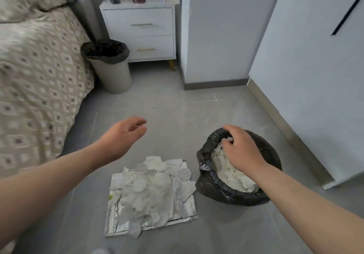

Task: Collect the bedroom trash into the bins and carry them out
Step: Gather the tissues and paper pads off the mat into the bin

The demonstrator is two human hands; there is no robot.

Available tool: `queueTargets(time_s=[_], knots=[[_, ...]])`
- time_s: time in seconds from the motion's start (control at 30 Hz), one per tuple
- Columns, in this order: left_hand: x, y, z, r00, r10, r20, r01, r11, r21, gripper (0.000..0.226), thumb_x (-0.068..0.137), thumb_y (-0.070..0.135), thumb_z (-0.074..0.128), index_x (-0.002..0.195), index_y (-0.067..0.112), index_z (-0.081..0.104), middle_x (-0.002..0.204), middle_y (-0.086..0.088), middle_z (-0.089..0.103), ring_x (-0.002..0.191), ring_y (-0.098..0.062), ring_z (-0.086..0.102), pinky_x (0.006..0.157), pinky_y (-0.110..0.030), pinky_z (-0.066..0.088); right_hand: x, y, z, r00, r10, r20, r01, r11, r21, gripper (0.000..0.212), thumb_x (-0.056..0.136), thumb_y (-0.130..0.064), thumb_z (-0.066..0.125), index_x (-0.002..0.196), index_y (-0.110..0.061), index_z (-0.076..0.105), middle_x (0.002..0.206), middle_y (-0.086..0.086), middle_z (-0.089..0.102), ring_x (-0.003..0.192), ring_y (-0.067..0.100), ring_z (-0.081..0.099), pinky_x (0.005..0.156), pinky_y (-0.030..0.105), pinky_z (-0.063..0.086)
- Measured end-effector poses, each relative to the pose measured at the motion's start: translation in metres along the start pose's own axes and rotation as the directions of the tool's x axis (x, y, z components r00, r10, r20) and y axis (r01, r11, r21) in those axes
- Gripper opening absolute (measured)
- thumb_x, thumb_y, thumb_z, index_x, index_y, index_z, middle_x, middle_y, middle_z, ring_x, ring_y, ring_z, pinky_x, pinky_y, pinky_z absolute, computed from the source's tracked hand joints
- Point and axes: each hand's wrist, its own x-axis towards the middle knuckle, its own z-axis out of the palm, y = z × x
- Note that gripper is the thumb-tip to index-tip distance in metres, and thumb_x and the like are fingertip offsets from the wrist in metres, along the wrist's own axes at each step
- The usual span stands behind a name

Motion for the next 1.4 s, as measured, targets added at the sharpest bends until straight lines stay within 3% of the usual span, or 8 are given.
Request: queueTargets(time_s=[0.43,0.6,0.8,1.03,1.17,1.27,1.33,1.4], knots=[[-0.030,-0.182,0.018,0.964,-0.156,0.217,0.144,0.987,0.071,0.017,0.091,0.030,0.056,0.105,0.039,0.052,0.116,0.010,0.057,0.110,-0.008,0.055,0.091,-0.025,0.043,-0.001,-0.075,0.149,0.930,-0.086,0.358,0.133,0.985,-0.109,0.041,0.095,-0.027,0.050,0.136,-0.020,0.048,0.138,-0.001,0.051,0.127,0.017,0.048,0.104,0.030,0.040],[0.010,-0.225,0.070,0.914,-0.198,0.354,0.107,0.960,0.260,0.063,0.081,0.041,0.063,0.139,0.030,0.039,0.140,0.012,0.042,0.130,-0.009,0.042,0.103,-0.020,0.032,-0.001,-0.035,0.216,0.876,0.017,0.483,0.051,0.990,-0.128,0.052,0.091,-0.031,0.052,0.142,-0.022,0.042,0.144,0.001,0.046,0.132,0.019,0.043,0.108,0.032,0.036],[0.034,-0.256,0.150,0.902,-0.349,0.255,0.297,0.929,0.222,0.108,0.050,0.076,0.050,0.145,0.030,0.031,0.152,-0.002,0.033,0.140,-0.020,0.031,0.114,-0.034,0.028,0.011,-0.007,0.278,0.835,0.171,0.523,-0.121,0.984,-0.129,0.065,0.088,-0.038,0.056,0.147,-0.024,0.033,0.150,0.005,0.034,0.138,0.023,0.035,0.111,0.033,0.033],[0.025,-0.275,0.181,0.922,-0.386,0.033,0.387,0.921,-0.047,0.066,0.072,0.020,0.072,0.134,0.013,0.051,0.137,-0.011,0.054,0.129,-0.024,0.047,0.104,-0.026,0.033,0.010,0.001,0.314,0.825,0.193,0.531,-0.132,0.980,-0.150,0.091,0.076,-0.054,0.066,0.152,-0.030,0.021,0.156,0.005,0.013,0.143,0.029,0.019,0.114,0.038,0.027],[0.023,-0.278,0.171,0.910,-0.414,0.013,0.413,0.906,-0.090,0.068,0.069,0.009,0.076,0.133,0.010,0.052,0.138,-0.007,0.054,0.130,-0.022,0.046,0.103,-0.022,0.030,0.010,-0.004,0.326,0.848,0.170,0.502,-0.103,0.982,-0.157,0.062,0.085,-0.029,0.063,0.142,-0.023,0.041,0.149,0.009,0.028,0.135,0.030,0.033,0.107,0.034,0.036],[0.023,-0.280,0.162,0.907,-0.421,0.013,0.420,0.900,-0.117,0.070,0.068,0.007,0.076,0.133,0.012,0.051,0.139,-0.006,0.053,0.129,-0.020,0.046,0.102,-0.023,0.031,0.010,-0.004,0.329,0.864,0.149,0.482,-0.110,0.988,-0.108,0.024,0.086,-0.008,0.054,0.108,-0.011,0.065,0.118,0.009,0.053,0.111,0.027,0.055,0.083,0.025,0.043],[0.021,-0.282,0.156,0.905,-0.426,0.016,0.423,0.893,-0.151,0.068,0.069,0.004,0.074,0.132,0.013,0.051,0.137,-0.006,0.053,0.127,-0.020,0.048,0.099,-0.023,0.033,0.013,-0.003,0.326,0.878,0.153,0.454,-0.121,0.988,-0.099,0.021,0.082,0.000,0.046,0.073,-0.015,0.057,0.094,0.007,0.057,0.090,0.025,0.057,0.065,0.026,0.035],[0.019,-0.284,0.150,0.904,-0.428,0.010,0.423,0.889,-0.176,0.066,0.068,0.003,0.073,0.130,0.014,0.053,0.133,-0.005,0.056,0.118,-0.017,0.051,0.094,-0.022,0.035,0.015,-0.002,0.323,0.893,0.158,0.420,-0.152,0.987,-0.048,0.018,0.080,0.000,0.046,0.077,-0.011,0.060,0.089,0.008,0.063,0.086,0.027,0.057,0.065,0.029,0.038]])
